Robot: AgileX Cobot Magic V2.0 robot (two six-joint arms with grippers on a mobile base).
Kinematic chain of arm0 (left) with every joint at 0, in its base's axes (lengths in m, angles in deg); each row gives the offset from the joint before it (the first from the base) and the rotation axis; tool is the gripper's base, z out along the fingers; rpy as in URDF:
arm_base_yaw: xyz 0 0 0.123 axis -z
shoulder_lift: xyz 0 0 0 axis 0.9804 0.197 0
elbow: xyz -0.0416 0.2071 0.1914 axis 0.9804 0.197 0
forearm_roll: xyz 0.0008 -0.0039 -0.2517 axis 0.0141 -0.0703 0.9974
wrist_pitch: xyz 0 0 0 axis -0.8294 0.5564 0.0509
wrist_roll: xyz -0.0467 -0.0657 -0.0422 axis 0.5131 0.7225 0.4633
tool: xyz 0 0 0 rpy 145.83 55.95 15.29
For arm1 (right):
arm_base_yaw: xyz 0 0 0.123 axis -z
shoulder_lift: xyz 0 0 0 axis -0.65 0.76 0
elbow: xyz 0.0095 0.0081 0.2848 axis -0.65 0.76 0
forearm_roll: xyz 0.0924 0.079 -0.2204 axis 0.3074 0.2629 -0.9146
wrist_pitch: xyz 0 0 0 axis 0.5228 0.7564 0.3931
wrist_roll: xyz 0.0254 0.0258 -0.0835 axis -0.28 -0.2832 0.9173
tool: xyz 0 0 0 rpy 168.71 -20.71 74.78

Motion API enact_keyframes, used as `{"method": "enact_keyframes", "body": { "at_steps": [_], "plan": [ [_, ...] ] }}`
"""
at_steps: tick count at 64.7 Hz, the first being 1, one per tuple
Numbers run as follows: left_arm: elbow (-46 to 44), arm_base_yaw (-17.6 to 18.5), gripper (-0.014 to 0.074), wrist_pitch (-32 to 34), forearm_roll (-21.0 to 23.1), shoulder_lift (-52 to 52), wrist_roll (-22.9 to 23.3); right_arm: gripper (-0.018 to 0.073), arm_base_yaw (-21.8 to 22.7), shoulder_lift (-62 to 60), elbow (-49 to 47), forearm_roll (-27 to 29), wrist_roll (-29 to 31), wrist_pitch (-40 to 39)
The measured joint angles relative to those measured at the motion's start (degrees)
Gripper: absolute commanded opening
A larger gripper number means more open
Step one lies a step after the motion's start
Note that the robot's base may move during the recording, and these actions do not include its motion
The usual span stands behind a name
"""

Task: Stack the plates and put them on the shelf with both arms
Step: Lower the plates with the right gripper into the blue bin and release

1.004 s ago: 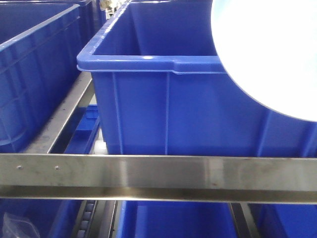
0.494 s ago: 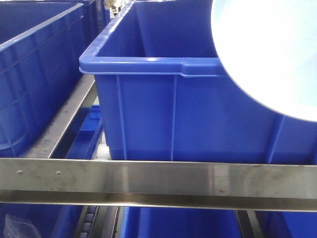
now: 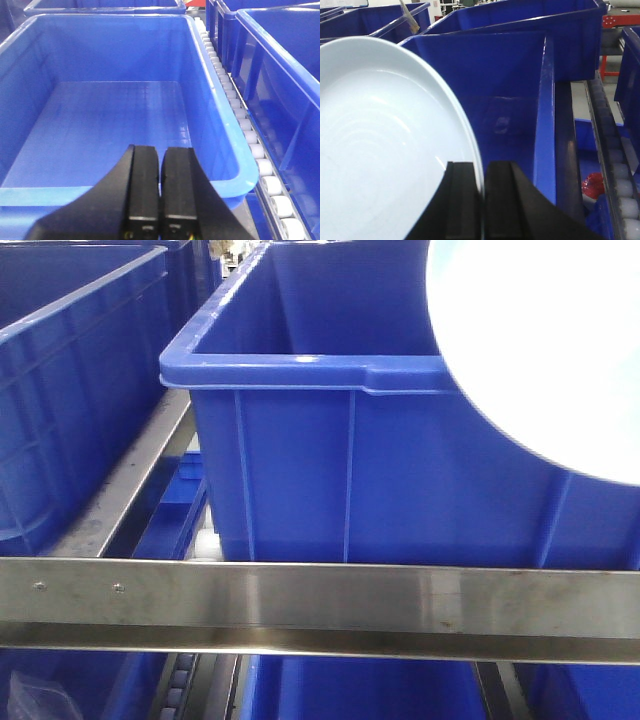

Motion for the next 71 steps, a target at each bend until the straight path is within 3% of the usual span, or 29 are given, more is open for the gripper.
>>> {"method": "enact_keyframes", "body": {
  "at_steps": [18,29,53,60,71],
  "plan": [
    [0.0,0.0,0.0082,0.0,0.0,0.0,0.0,0.0055,0.0,5.8,-11.51,0.0,0.0,4.15],
    [0.0,0.0,0.0082,0.0,0.0,0.0,0.0,0.0055,0.0,19.2,-20.77,-1.0,0.0,4.63],
    [0.0,0.0,0.0082,0.0,0.0,0.0,0.0,0.0061,0.0,46.4,-35.27,-5.61,0.0,-2.09],
    [0.0,0.0,0.0082,0.0,0.0,0.0,0.0,0.0165,-0.1,51.26,-37.26,-5.9,0.0,-2.09],
    [0.0,0.0,0.0082,0.0,0.0,0.0,0.0,0.0441,-0.1,52.45,-37.78,-5.9,-0.13,-2.09]
  ]
}}
